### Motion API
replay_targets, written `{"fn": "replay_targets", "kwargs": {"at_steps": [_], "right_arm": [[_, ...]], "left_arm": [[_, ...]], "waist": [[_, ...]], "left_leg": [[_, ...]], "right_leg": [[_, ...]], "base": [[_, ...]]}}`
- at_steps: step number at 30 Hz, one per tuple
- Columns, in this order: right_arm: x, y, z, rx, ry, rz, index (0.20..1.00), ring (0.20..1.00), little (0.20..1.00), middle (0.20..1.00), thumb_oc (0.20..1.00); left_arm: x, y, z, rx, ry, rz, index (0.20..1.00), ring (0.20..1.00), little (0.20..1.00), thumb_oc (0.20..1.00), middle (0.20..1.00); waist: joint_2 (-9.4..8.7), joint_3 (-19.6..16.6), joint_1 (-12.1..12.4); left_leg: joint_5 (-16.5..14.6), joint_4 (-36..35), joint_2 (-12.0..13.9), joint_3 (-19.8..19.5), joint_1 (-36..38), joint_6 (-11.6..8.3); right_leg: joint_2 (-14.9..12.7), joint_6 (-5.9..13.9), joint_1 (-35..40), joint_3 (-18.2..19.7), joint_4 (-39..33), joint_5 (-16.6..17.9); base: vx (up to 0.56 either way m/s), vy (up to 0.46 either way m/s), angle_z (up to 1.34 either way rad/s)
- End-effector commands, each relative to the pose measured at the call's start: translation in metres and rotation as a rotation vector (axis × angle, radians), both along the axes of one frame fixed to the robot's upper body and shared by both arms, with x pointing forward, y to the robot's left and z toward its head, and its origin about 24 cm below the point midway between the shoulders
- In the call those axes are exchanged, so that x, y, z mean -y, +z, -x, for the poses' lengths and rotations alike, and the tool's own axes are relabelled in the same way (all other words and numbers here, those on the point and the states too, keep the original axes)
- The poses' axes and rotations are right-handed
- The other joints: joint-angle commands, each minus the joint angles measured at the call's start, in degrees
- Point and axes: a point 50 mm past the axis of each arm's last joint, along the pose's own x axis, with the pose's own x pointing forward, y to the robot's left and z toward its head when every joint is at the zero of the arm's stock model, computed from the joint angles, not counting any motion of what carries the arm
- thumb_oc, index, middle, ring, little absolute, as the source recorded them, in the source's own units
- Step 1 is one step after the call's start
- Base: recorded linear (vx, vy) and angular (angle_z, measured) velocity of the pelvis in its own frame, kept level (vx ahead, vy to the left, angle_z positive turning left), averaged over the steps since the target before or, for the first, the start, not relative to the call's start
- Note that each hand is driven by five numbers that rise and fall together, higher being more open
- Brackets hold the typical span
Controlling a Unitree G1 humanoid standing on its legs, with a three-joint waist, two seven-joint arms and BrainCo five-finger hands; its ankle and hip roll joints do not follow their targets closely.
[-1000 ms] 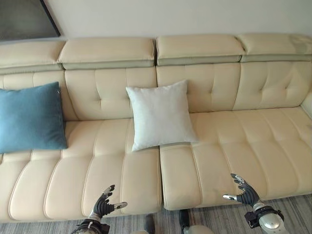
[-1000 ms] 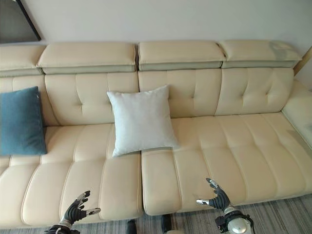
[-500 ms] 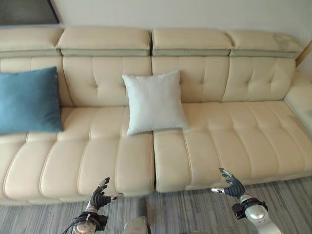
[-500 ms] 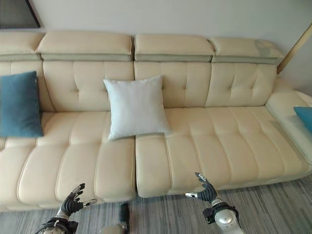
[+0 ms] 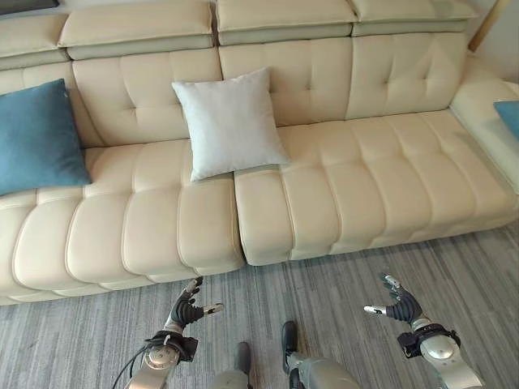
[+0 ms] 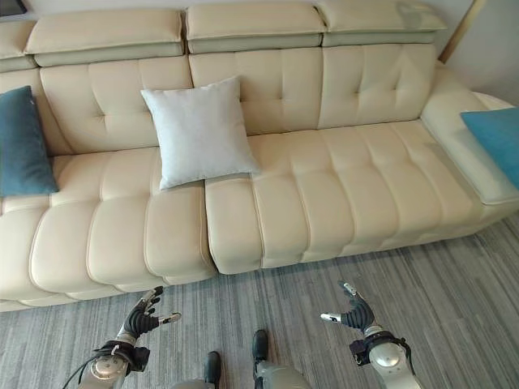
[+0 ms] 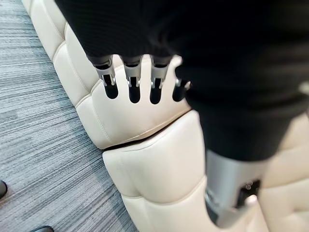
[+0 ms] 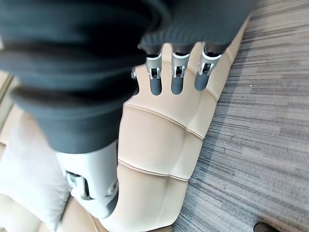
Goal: Pick up all the scattered cushions and arrange them neatly on the sofa.
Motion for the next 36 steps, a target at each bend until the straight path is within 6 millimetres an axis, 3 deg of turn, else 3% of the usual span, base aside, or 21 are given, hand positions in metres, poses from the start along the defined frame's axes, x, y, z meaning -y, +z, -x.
{"fn": "replay_targets", "kwargs": {"at_steps": [1,7,10,12,13,14,15,16,17,18,19,21,22,23,24,26,28,30,32,33,36], "right_arm": [[-0.003,0.004,0.0,0.038,-0.008,-0.045,1.0,1.0,1.0,1.0,1.0],[-0.006,-0.003,0.005,0.009,-0.039,-0.081,1.0,1.0,1.0,1.0,1.0],[-0.013,-0.001,-0.004,0.034,-0.04,-0.104,1.0,1.0,1.0,1.0,1.0],[-0.019,0.003,-0.011,0.06,-0.036,-0.122,1.0,1.0,1.0,1.0,1.0],[-0.021,0.005,-0.015,0.073,-0.034,-0.127,1.0,1.0,1.0,1.0,1.0],[-0.026,0.008,-0.02,0.093,-0.029,-0.145,1.0,1.0,1.0,1.0,1.0],[-0.026,0.008,-0.02,0.093,-0.029,-0.145,1.0,1.0,1.0,1.0,1.0],[-0.029,0.011,-0.023,0.108,-0.023,-0.152,1.0,1.0,1.0,1.0,1.0],[-0.029,0.011,-0.023,0.108,-0.023,-0.152,1.0,1.0,1.0,1.0,1.0],[-0.031,0.011,-0.025,0.112,-0.017,-0.153,1.0,1.0,1.0,1.0,1.0],[-0.03,0.011,-0.025,0.112,-0.017,-0.153,1.0,1.0,1.0,1.0,1.0],[-0.034,0.013,-0.026,0.113,0.021,-0.138,1.0,1.0,1.0,1.0,1.0],[-0.034,0.013,-0.026,0.112,0.021,-0.138,1.0,1.0,1.0,1.0,1.0],[-0.038,0.015,-0.028,0.123,0.032,-0.144,1.0,1.0,1.0,1.0,1.0],[-0.037,0.016,-0.026,0.125,0.03,-0.147,1.0,1.0,1.0,1.0,1.0],[-0.034,0.014,-0.022,0.117,0.014,-0.157,1.0,1.0,1.0,1.0,1.0],[-0.029,0.015,-0.02,0.129,-0.006,-0.153,1.0,1.0,1.0,1.0,1.0],[-0.026,0.019,-0.021,0.147,-0.012,-0.157,1.0,1.0,1.0,1.0,1.0],[-0.027,0.018,-0.02,0.135,-0.004,-0.155,1.0,1.0,1.0,1.0,1.0],[-0.027,0.017,-0.02,0.129,0.002,-0.149,1.0,1.0,1.0,1.0,1.0],[-0.025,0.016,-0.019,0.123,0.0,-0.138,1.0,1.0,1.0,1.0,1.0]], "left_arm": [[-0.013,0.009,0.003,0.036,-0.035,-0.063,1.0,1.0,1.0,1.0,1.0],[-0.012,0.011,0.0,0.036,-0.055,-0.063,1.0,1.0,1.0,1.0,1.0],[-0.008,0.012,-0.004,0.048,-0.06,-0.055,1.0,1.0,1.0,1.0,1.0],[-0.005,0.013,-0.007,0.058,-0.066,-0.047,1.0,1.0,1.0,1.0,1.0],[-0.004,0.014,-0.008,0.063,-0.067,-0.041,1.0,1.0,1.0,1.0,1.0],[0.0,0.015,-0.01,0.073,-0.073,-0.031,1.0,1.0,1.0,1.0,1.0],[0.0,0.015,-0.01,0.073,-0.074,-0.031,1.0,1.0,1.0,1.0,1.0],[0.003,0.016,-0.011,0.073,-0.083,-0.017,1.0,1.0,1.0,1.0,1.0],[0.003,0.016,-0.011,0.073,-0.083,-0.017,1.0,1.0,1.0,1.0,1.0],[0.006,0.017,-0.012,0.075,-0.102,-0.007,1.0,1.0,1.0,1.0,1.0],[0.006,0.017,-0.012,0.074,-0.102,-0.007,1.0,1.0,1.0,1.0,1.0],[0.006,0.018,-0.011,0.074,-0.107,0.001,1.0,1.0,1.0,1.0,1.0],[0.006,0.018,-0.011,0.073,-0.107,0.001,1.0,1.0,1.0,1.0,1.0],[0.006,0.017,-0.009,0.066,-0.106,0.007,1.0,1.0,1.0,1.0,1.0],[0.009,0.016,-0.011,0.054,-0.127,0.007,1.0,1.0,1.0,1.0,1.0],[0.011,0.013,-0.009,0.041,-0.131,0.011,1.0,1.0,1.0,1.0,1.0],[0.017,0.012,-0.012,0.048,-0.143,0.026,1.0,1.0,1.0,1.0,1.0],[0.02,0.012,-0.014,0.056,-0.138,0.04,1.0,1.0,1.0,1.0,1.0],[0.023,0.01,-0.014,0.051,-0.126,0.052,1.0,1.0,1.0,1.0,1.0],[0.024,0.009,-0.014,0.05,-0.123,0.055,1.0,1.0,1.0,1.0,1.0],[0.025,0.007,-0.01,0.042,-0.117,0.063,1.0,1.0,1.0,1.0,1.0]], "waist": [[-0.84,-4.1,0.3],[-1.02,-4.5,-0.4],[-0.99,-3.9,-0.6],[-0.89,-3.3,-0.3],[-0.76,-3.1,-0.1],[-0.52,-2.7,0.6],[-0.52,-2.7,0.5],[-0.19,-2.6,1.0],[-0.19,-2.6,1.0],[-0.34,-3.2,1.3],[-0.35,-3.2,1.3],[-0.34,-4.0,1.7],[-0.35,-4.0,1.9],[-0.02,-3.9,2.3],[-0.13,-4.1,0.7],[0.0,-4.4,-0.1],[0.06,-4.1,-0.7],[0.12,-3.0,-0.4],[-0.19,-2.5,0.4],[-0.95,-2.2,1.0],[-1.46,-1.8,2.5]], "left_leg": [[-2.2,4.5,-0.3,0.9,-4.3,-0.58],[-2.7,3.5,-0.8,2.7,-3.0,0.31],[-3.3,4.0,-0.8,4.9,-2.9,1.02],[-3.8,4.3,-0.4,6.6,-2.8,1.22],[-3.9,4.4,0.0,7.5,-2.7,1.29],[-4.0,4.4,0.9,9.5,-2.1,1.35],[-4.0,4.3,0.9,9.5,-2.1,1.35],[-4.6,4.2,1.7,12.1,-0.9,1.45],[-4.6,4.2,1.7,12.1,-0.9,1.45],[-5.4,4.1,2.0,15.0,0.4,1.35],[-5.4,4.1,2.0,15.1,0.4,1.35],[-7.5,5.1,2.7,19.0,2.8,0.79],[-7.6,5.1,2.7,19.1,2.9,0.78],[-8.2,5.6,3.3,21.2,4.2,0.65],[-9.1,7.2,4.0,22.0,5.0,0.01],[-8.6,9.8,4.9,22.3,4.9,-0.96],[-5.2,20.2,8.6,22.2,1.9,-3.73],[-1.9,28.1,10.1,18.6,-1.0,-5.33],[-1.9,29.2,8.6,14.1,-4.1,-5.06],[-2.0,28.3,6.8,12.4,-6.9,-3.56],[-3.7,23.4,4.9,8.5,-11.1,-2.35]], "right_leg": [[-5.0,6.97,2.4,1.5,6.5,-7.3],[-5.2,7.95,1.8,3.5,7.5,-6.7],[-4.9,8.62,0.0,5.1,9.2,-6.1],[-5.3,9.1,-1.3,3.8,10.5,-5.7],[-5.9,9.18,-1.8,2.1,11.1,-5.7],[-7.9,8.73,-2.4,-3.5,12.3,-6.0],[-7.9,8.73,-2.5,-3.5,12.3,-6.0],[-10.3,8.0,-2.6,-9.8,13.4,-6.7],[-10.3,8.0,-2.6,-9.8,13.4,-6.7],[-12.4,7.72,-1.8,-15.7,13.1,-6.7],[-12.4,7.73,-1.8,-15.7,13.1,-6.7],[-13.9,8.65,-1.1,-22.5,14.4,-6.8],[-13.9,8.69,-1.1,-22.3,14.5,-6.8],[-16.1,9.11,-3.0,-28.1,19.2,-5.7],[-15.0,8.75,-2.9,-26.4,17.5,-7.5],[-13.7,7.94,-2.0,-24.7,15.9,-8.2],[-11.0,5.63,0.3,-22.7,12.6,-8.9],[-8.5,3.94,2.4,-20.2,10.1,-10.0],[-7.5,3.26,3.9,-17.7,8.5,-10.7],[-7.9,2.97,4.3,-16.8,7.6,-9.9],[-7.2,3.51,5.9,-13.3,6.5,-10.9]], "base": [[0.02,0.094,-0.62],[0.0,0.077,-0.28],[-0.04,0.06,-0.51],[-0.04,0.02,-0.67],[-0.03,-0.009,-0.85],[-0.01,-0.012,-1.06],[0.03,-0.041,-1.0],[0.03,-0.025,-1.5],[0.11,-0.069,-1.38],[0.08,-0.044,-1.49],[0.24,-0.084,-0.85],[0.2,-0.074,-1.27],[0.16,-0.133,-2.22],[0.27,-0.291,-1.79],[0.27,-0.302,-1.26],[0.23,-0.244,-0.14],[0.26,-0.335,-0.34],[0.23,-0.274,-0.52],[0.19,-0.12,-0.57],[0.16,-0.03,-0.69],[0.22,0.018,-1.04]]}}
